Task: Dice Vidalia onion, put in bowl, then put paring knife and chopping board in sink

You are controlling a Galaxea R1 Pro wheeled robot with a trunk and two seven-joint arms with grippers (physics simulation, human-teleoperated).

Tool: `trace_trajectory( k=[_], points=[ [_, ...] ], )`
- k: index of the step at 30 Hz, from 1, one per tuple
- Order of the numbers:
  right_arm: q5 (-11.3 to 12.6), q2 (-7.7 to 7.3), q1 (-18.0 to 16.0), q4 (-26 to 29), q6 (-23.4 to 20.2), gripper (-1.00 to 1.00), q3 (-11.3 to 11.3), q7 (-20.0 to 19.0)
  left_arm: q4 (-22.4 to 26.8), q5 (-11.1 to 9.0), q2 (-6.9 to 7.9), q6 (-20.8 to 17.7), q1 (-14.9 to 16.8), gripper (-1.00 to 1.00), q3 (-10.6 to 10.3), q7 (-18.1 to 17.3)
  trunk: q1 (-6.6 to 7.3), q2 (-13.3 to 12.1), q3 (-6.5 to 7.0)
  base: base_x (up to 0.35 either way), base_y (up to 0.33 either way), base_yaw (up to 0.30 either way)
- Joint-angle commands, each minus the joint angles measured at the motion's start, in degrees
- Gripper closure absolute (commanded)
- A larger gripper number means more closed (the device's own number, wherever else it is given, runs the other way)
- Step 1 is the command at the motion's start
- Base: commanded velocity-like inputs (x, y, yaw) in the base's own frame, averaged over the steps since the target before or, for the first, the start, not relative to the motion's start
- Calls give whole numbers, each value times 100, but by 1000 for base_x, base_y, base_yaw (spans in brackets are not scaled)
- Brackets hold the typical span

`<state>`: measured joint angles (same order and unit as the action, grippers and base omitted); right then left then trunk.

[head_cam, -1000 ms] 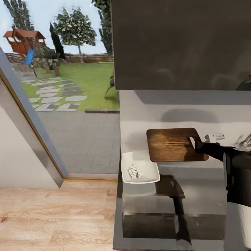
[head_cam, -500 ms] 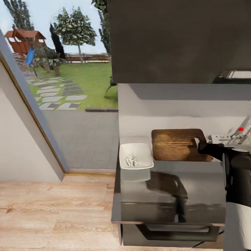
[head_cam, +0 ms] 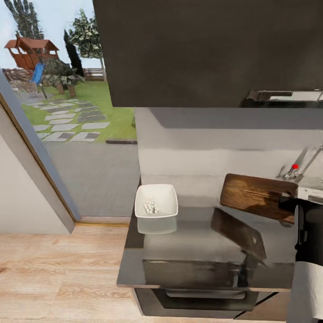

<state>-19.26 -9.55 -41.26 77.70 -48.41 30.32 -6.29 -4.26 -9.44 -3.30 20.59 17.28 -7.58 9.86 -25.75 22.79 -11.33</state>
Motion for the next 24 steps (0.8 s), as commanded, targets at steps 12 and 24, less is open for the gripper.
trace_trajectory(
  k=[12,24],
  points=[
    [1554,-3,-5,-437,1037,100,552,2184,-26,-53,-4,42,13,-100,-50,16,-4,13,-12,0,-243,0],
    [1791,-3,-5,-1077,1736,100,712,2743,-30,-51,-13,42,13,-100,-50,16,-4,13,-12,0,-319,0]
  ],
)
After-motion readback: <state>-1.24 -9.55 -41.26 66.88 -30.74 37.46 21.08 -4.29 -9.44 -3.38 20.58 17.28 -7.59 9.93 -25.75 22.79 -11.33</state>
